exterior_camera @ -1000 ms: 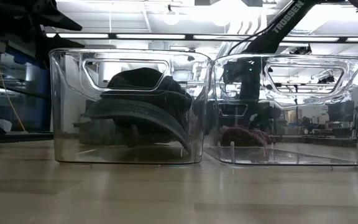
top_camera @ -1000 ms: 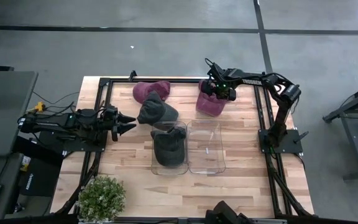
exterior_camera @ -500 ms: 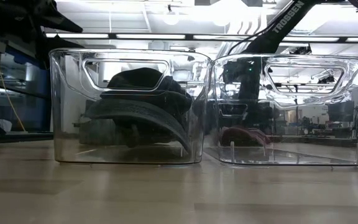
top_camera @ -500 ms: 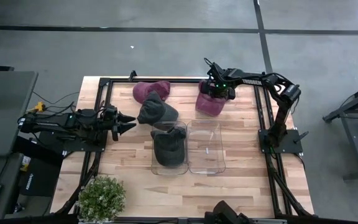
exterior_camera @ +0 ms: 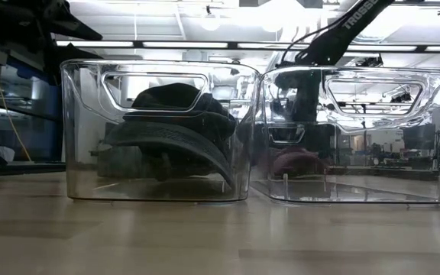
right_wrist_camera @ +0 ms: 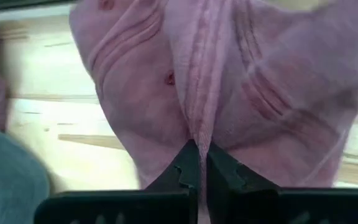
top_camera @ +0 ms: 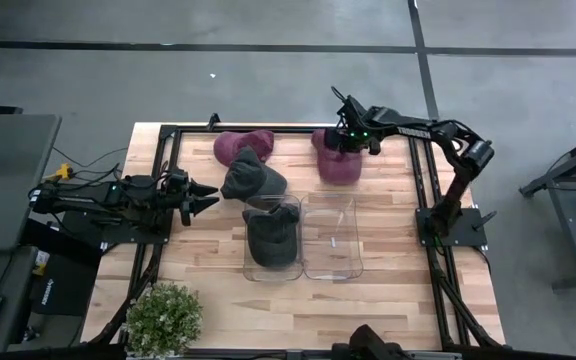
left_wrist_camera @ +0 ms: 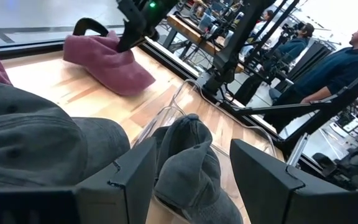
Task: Pick & Place hat
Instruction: Put the right red cap into the right transparent bin
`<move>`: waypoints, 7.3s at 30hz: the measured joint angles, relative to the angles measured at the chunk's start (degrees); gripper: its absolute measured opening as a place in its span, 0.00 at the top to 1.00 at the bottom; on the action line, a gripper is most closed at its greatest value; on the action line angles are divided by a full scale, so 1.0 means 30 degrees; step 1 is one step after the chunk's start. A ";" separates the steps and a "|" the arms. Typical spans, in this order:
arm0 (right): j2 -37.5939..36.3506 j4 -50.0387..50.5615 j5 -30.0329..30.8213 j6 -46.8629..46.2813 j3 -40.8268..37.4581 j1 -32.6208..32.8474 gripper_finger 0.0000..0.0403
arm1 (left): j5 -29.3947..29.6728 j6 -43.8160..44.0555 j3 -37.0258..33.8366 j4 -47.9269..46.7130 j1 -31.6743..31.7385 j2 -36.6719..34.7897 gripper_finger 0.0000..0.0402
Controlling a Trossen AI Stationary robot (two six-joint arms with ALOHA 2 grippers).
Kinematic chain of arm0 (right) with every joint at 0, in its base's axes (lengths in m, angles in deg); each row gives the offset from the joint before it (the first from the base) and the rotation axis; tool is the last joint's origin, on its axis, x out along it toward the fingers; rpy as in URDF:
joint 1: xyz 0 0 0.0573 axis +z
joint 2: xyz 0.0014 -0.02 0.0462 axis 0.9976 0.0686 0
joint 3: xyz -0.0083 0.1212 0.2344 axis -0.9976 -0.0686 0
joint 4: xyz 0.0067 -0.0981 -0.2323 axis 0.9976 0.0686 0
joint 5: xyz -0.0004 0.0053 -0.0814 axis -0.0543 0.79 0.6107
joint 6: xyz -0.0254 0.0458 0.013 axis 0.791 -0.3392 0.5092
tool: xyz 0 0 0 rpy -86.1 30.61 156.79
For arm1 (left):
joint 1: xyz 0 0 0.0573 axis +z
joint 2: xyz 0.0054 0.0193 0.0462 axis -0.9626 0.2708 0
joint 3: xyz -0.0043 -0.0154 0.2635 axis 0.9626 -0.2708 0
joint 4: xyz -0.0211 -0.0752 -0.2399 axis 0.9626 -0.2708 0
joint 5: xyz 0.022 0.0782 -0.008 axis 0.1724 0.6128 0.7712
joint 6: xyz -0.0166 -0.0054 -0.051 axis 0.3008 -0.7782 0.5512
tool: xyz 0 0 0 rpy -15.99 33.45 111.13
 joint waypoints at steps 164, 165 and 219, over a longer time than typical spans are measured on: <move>-0.9018 -0.1271 1.6040 -0.9654 -0.0017 2.0655 1.00 | 0.0061 0.0066 0.0007 0.0092 -0.0007 0.0015 0.51; -0.8741 -0.0937 1.5849 -1.0114 -0.0015 2.0685 1.00 | 0.0061 0.0066 0.0000 0.0092 -0.0014 0.0015 0.51; -0.3085 0.3765 0.8981 -1.8081 -0.0015 2.0072 1.00 | 0.0058 0.0061 0.0007 0.0088 -0.0011 0.0015 0.51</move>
